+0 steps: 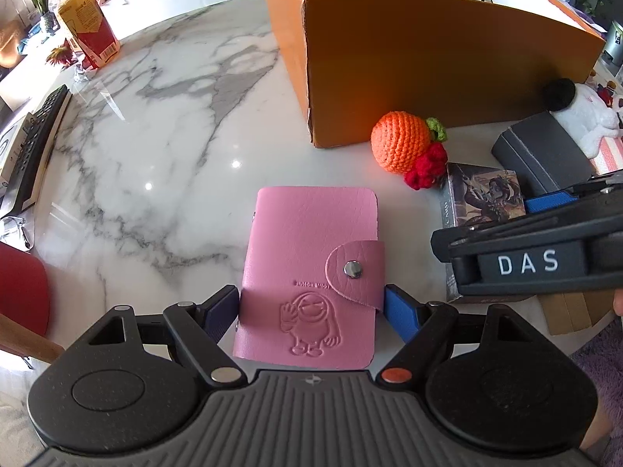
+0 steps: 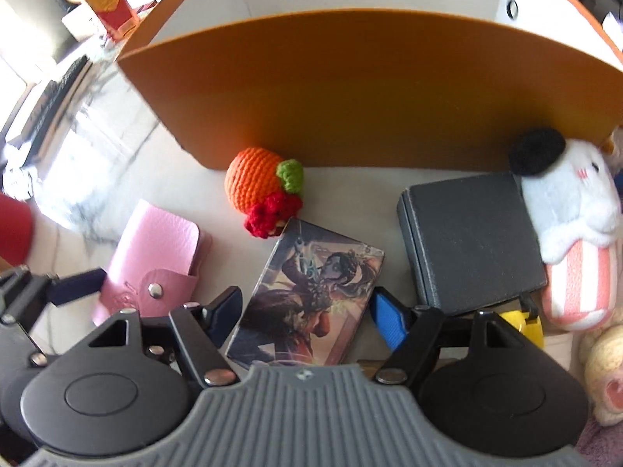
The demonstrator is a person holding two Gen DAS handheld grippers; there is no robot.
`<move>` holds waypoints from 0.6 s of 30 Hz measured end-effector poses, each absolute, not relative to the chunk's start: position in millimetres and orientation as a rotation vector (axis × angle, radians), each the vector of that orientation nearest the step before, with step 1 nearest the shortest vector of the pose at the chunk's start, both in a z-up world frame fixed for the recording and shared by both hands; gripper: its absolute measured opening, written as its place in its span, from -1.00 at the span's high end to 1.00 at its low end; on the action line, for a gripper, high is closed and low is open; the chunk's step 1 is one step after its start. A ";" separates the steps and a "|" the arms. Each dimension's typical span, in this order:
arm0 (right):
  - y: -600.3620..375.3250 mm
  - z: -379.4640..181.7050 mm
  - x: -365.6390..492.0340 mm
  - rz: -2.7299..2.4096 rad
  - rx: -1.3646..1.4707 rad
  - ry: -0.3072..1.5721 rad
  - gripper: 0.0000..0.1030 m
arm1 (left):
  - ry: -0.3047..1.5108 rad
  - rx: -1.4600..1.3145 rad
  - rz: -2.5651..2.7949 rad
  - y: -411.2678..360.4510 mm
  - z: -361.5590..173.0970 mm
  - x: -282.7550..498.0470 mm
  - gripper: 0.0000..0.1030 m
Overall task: Organize objects
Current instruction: 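Close left tool on pink wallet while right tool grasps anime card box, then lift and carry both held items over the orange box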
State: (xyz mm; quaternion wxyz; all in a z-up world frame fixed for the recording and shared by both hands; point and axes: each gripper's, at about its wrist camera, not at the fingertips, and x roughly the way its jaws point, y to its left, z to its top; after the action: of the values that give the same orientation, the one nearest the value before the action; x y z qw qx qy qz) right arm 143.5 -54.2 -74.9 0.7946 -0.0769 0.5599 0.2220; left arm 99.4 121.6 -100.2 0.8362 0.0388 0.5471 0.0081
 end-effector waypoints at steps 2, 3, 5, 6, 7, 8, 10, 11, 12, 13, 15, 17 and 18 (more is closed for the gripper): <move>-54.8 -74.2 139.6 0.487 -0.167 1.189 -0.39 | 1.155 0.084 0.022 121.6 -101.3 100.7 -0.82; -55.7 -73.7 139.1 0.492 -0.164 1.189 -0.38 | 1.153 0.084 0.025 121.6 -101.4 100.3 -0.81; -57.3 -72.4 138.5 0.503 -0.157 1.193 -0.35 | 1.152 0.076 0.033 121.5 -100.6 99.3 -0.80; -58.1 -71.6 138.3 0.508 -0.151 1.195 -0.31 | 1.152 0.066 0.038 122.4 -100.3 99.5 -0.79; -58.9 -70.8 138.0 0.516 -0.143 1.200 -0.27 | 1.153 0.056 0.043 123.2 -99.6 99.6 -0.78; -60.3 -70.0 137.7 0.524 -0.128 1.209 -0.26 | 1.156 0.050 0.048 123.5 -99.1 99.7 -0.77; -63.0 -68.5 136.2 0.538 -0.103 1.222 -0.24 | 1.153 0.052 0.052 123.1 -98.6 98.5 -0.76; -64.0 -67.1 134.4 0.544 -0.100 1.219 -0.24 | 1.152 0.053 0.053 122.5 -98.4 97.8 -0.75; -64.9 -65.3 132.6 0.548 -0.098 1.213 -0.23 | 1.151 0.050 0.054 122.3 -98.1 97.1 -0.74; -66.3 -62.9 131.0 0.554 -0.092 1.207 -0.23 | 1.151 0.040 0.056 122.5 -97.5 96.4 -0.74; -70.3 -56.3 128.8 0.564 -0.067 1.199 -0.22 | 1.150 0.010 0.063 124.3 -95.5 94.6 -0.73; -75.3 -46.4 126.1 0.571 -0.044 1.178 -0.22 | 1.139 -0.006 0.074 125.0 -91.5 91.9 -0.71; -78.4 -41.9 125.7 0.576 -0.034 1.166 -0.22 | 1.131 -0.014 0.078 125.3 -89.0 90.5 -0.71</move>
State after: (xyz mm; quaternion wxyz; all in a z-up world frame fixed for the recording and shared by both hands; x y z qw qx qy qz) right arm 125.7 -78.4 -41.9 0.7959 -0.0157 0.5426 0.2681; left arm 90.5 125.3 -89.0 0.8436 -0.0067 0.5356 0.0369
